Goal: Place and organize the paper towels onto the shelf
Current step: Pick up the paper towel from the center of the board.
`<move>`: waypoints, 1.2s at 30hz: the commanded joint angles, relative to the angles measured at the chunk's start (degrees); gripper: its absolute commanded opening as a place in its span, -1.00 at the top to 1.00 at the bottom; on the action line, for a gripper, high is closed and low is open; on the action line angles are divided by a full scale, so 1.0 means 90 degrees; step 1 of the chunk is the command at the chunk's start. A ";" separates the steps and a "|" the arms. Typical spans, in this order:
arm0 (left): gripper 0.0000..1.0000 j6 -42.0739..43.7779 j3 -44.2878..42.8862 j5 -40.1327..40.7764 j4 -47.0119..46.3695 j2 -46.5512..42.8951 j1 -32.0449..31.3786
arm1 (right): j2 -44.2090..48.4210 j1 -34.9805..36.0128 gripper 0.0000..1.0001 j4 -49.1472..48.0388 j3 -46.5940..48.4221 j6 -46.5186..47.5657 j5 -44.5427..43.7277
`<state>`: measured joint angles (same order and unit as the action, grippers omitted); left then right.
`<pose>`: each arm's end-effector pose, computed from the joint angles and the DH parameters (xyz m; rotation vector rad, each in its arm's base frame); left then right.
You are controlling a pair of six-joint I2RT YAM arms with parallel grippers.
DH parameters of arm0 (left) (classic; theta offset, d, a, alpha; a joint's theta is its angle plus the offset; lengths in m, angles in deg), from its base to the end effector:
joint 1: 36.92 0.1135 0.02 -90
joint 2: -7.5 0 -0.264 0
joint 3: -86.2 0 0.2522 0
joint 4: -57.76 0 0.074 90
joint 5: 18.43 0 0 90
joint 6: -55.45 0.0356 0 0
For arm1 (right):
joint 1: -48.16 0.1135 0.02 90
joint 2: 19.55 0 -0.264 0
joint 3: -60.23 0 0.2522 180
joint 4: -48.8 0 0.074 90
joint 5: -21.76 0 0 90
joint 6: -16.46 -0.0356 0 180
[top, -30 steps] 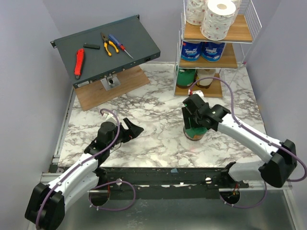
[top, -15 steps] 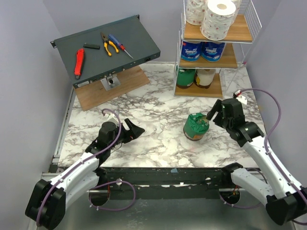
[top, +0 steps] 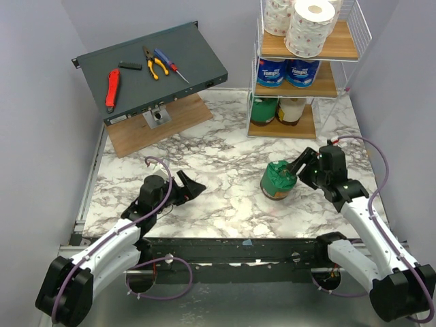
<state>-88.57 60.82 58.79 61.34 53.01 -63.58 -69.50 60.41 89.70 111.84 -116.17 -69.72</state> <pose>0.1496 -0.0839 0.1713 -0.3559 2.1276 -1.0930 0.1830 0.0388 0.2536 0.6164 2.2166 0.4766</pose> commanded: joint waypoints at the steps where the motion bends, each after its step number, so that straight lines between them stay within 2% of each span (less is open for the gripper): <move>1: -0.68 0.0015 0.0041 -0.0225 -0.0275 0.0142 -0.0022 | -0.0072 -0.0033 -0.38 -0.0272 -0.0216 0.0060 0.0567; 6: -0.68 0.0006 0.0055 -0.0260 -0.0325 0.0212 -0.0018 | -0.0118 -0.0029 -0.24 -0.0307 -0.0497 0.0041 0.0507; 18: -0.68 0.0000 0.0090 -0.0260 -0.0340 0.0216 -0.0026 | -0.0595 -0.0032 -0.19 -0.0478 -0.0552 0.0103 0.0247; 22: -0.68 0.0006 0.0090 -0.0279 -0.0354 0.0234 -0.0027 | -0.0802 -0.0026 -0.02 -0.0708 -0.0591 0.0077 0.0284; 26: -0.68 0.0016 0.0094 -0.0294 -0.0336 0.0226 -0.0018 | -0.0938 -0.0027 0.25 -0.0847 -0.0597 0.0032 0.0200; 30: -0.68 0.0028 0.0099 -0.0260 -0.0276 0.0163 -0.0025 | -0.0790 -0.0031 0.37 -0.0815 -0.0333 0.0056 -0.0206; 36: -0.68 0.0055 0.0090 -0.0260 -0.0256 0.0128 -0.0025 | -0.1187 -0.0262 0.38 -0.0670 0.0687 0.0187 -0.0713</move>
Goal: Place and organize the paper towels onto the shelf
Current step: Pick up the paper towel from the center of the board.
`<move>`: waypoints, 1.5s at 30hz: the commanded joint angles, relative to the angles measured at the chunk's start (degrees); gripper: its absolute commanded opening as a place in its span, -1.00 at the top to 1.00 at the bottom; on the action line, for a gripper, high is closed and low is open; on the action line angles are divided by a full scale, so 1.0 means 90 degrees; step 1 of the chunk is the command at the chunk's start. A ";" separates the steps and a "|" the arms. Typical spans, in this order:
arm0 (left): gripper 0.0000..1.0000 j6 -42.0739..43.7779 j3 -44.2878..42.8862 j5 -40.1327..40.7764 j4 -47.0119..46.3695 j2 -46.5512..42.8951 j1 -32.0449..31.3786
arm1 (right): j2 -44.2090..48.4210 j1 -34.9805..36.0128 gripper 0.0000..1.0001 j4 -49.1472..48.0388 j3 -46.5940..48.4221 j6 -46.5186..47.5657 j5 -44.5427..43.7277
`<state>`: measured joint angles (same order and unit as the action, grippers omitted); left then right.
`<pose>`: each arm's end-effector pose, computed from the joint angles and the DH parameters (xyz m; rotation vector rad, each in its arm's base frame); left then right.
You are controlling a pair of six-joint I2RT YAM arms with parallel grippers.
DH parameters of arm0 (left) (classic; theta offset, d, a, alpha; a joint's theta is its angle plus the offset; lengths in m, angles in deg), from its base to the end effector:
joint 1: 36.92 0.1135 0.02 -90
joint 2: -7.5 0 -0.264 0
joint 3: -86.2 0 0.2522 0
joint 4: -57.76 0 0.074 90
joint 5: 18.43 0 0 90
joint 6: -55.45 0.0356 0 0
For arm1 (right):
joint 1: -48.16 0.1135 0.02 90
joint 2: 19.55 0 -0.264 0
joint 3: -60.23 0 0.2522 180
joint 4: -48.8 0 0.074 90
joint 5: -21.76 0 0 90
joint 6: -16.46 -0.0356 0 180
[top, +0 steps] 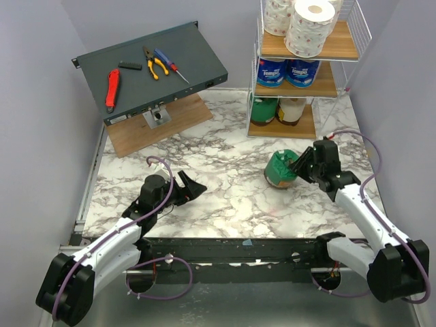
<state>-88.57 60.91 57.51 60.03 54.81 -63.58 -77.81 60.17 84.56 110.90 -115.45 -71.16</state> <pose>0.1514 -0.0857 0.1683 -0.3447 2.1454 -1.1091 0.2065 0.0421 0.2295 0.6346 2.2759 0.4082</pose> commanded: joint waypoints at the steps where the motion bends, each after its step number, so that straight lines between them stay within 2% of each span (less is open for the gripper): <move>1: -0.68 0.0063 0.0080 -0.0119 -0.0111 -0.0070 -0.0026 | -0.0388 -0.0347 0.39 -0.0140 0.0964 0.0106 -0.0554; 11: -0.68 0.0123 0.0031 -0.0100 0.0033 -0.0189 -0.0026 | -0.1992 -0.1003 0.40 -0.1135 0.1976 -0.0217 -0.1141; 20: -0.68 0.0212 -0.0037 0.0054 0.0293 -0.0380 -0.0027 | -0.2998 -0.1060 0.42 -0.2031 0.2553 -0.0524 -0.1609; 25: -0.68 0.0264 -0.0046 0.0147 0.0339 -0.0377 -0.0018 | -0.3516 -0.1061 0.42 -0.2160 0.2929 -0.0583 -0.1733; 45: -0.68 0.0307 -0.0076 0.0303 0.0397 -0.0212 -0.0026 | -0.4432 -0.1066 0.41 -0.2758 0.3113 -0.0798 -0.2058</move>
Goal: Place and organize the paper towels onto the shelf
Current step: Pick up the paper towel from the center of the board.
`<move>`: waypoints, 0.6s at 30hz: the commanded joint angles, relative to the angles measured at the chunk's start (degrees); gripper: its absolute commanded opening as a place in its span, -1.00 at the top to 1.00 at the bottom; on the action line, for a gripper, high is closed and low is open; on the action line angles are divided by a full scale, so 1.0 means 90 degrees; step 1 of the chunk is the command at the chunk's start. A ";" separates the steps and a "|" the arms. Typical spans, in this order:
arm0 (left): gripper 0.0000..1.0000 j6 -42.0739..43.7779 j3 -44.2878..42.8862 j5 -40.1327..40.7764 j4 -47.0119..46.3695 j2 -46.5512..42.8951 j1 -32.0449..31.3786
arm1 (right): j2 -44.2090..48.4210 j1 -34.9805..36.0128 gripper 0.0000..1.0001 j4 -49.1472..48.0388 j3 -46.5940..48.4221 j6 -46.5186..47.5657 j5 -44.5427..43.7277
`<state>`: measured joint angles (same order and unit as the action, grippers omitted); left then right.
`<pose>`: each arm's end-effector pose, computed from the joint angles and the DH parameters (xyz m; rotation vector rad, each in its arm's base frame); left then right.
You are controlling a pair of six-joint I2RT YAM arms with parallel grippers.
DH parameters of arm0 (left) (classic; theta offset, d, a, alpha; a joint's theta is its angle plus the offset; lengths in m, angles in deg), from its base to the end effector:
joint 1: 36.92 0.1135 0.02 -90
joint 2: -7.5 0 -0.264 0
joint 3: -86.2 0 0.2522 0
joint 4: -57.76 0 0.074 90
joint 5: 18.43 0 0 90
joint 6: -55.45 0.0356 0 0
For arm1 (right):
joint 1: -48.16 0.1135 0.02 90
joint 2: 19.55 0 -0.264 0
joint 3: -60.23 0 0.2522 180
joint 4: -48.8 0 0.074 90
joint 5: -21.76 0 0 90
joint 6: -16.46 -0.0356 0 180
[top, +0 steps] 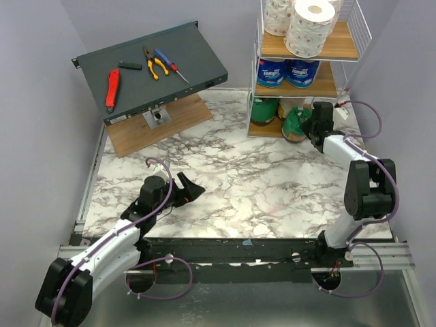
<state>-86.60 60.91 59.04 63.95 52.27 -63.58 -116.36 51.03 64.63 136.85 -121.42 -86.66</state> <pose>0.1470 -0.0824 0.1682 -0.3321 2.1588 -1.0539 0.3753 0.0076 0.2252 0.9913 1.9267 0.1550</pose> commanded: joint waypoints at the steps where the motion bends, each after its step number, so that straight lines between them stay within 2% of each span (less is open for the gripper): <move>1: -0.68 0.0088 -0.0085 0.0133 -0.0037 0.0082 -0.0026 | -0.0180 -0.0060 0.41 -0.0542 0.0252 -0.0111 -0.0342; 4: -0.68 0.0087 -0.0095 0.0143 -0.0037 0.0109 -0.0027 | -0.0191 -0.0075 0.33 -0.0515 0.0263 -0.0081 -0.0342; 11: -0.68 0.0062 -0.0096 0.0126 -0.0081 0.0142 -0.0022 | -0.0066 -0.0094 -0.08 -0.0332 0.0275 0.0021 -0.0204; 18: -0.68 0.0046 -0.0067 0.0094 -0.0086 0.0087 -0.0024 | 0.0152 -0.0088 -0.23 -0.0242 0.0312 0.0073 -0.0068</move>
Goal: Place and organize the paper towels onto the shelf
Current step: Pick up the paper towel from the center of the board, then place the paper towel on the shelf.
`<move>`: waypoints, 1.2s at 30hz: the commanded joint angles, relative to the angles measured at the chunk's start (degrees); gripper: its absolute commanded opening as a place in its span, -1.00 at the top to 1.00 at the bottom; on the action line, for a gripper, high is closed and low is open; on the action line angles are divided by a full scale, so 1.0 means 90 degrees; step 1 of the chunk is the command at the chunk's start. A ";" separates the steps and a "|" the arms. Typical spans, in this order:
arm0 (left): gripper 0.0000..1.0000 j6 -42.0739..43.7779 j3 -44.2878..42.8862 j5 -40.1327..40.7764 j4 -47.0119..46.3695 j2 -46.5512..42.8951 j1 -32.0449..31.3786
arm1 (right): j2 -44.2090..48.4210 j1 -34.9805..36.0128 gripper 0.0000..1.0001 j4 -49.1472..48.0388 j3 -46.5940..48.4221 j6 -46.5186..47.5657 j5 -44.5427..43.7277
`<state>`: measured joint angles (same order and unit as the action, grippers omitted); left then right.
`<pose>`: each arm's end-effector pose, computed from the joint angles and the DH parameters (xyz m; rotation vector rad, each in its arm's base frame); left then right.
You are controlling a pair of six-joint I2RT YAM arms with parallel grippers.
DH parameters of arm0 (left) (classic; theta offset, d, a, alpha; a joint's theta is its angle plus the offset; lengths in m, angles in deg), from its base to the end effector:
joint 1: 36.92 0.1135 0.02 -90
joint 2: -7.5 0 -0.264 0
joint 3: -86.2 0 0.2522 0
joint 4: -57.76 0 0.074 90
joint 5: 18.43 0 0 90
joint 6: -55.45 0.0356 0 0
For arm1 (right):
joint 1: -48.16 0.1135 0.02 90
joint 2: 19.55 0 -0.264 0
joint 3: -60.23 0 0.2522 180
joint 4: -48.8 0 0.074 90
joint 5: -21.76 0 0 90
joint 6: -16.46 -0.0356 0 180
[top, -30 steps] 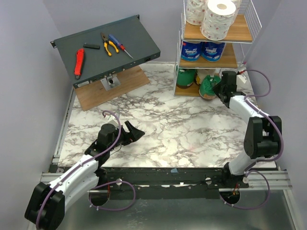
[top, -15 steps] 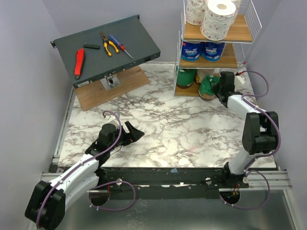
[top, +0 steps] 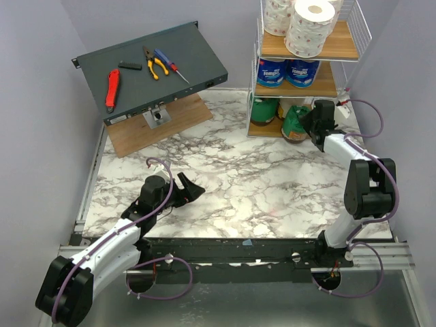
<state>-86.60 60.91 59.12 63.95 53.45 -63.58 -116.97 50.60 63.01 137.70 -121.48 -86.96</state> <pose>0.1480 -0.0829 0.1651 -0.3396 2.1789 -1.0431 0.3804 0.0048 0.2288 0.9942 1.8903 0.1625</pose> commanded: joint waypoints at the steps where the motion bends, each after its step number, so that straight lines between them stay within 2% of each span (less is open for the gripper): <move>1: -0.68 0.0041 -0.0057 0.0084 -0.0085 -0.0064 -0.0025 | 0.0252 -0.0045 -0.25 0.0028 0.0208 0.0083 -0.0019; 8: -0.68 0.0032 -0.0037 0.0036 -0.0076 -0.0139 -0.0027 | 0.0784 -0.0052 -0.40 0.0406 -0.0028 0.0168 -0.0124; 15: -0.68 0.0040 -0.0027 -0.0027 -0.0085 -0.0257 -0.0067 | 0.1934 -0.0011 -0.49 0.0581 -0.0517 0.0287 0.0178; 18: -0.68 0.0042 -0.0065 -0.0024 -0.0107 -0.0254 -0.0119 | 0.2617 0.0096 -0.23 0.0118 -0.1162 0.0308 0.0678; 21: -0.68 0.0001 -0.0086 -0.0047 -0.0134 -0.0199 -0.0153 | 0.3049 0.0194 0.40 -0.0415 -0.1872 0.0269 0.1237; 23: -0.68 -0.0016 -0.0086 -0.0031 -0.0135 -0.0196 -0.0167 | 0.3076 0.0277 0.61 -0.0600 -0.2214 0.0199 0.1480; 27: -0.68 -0.0058 -0.0076 0.0003 -0.0092 -0.0250 -0.0183 | 0.2788 0.0520 0.81 -0.1176 -0.2720 0.0042 0.1806; 36: -0.68 -0.0077 -0.0059 0.0334 0.0311 -0.0663 -0.0212 | 0.1111 0.0593 0.93 -0.2661 -0.2702 -0.0784 0.2318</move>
<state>-86.91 60.91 59.45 64.62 49.65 -65.17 -102.20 55.71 48.39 112.34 -124.04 -69.48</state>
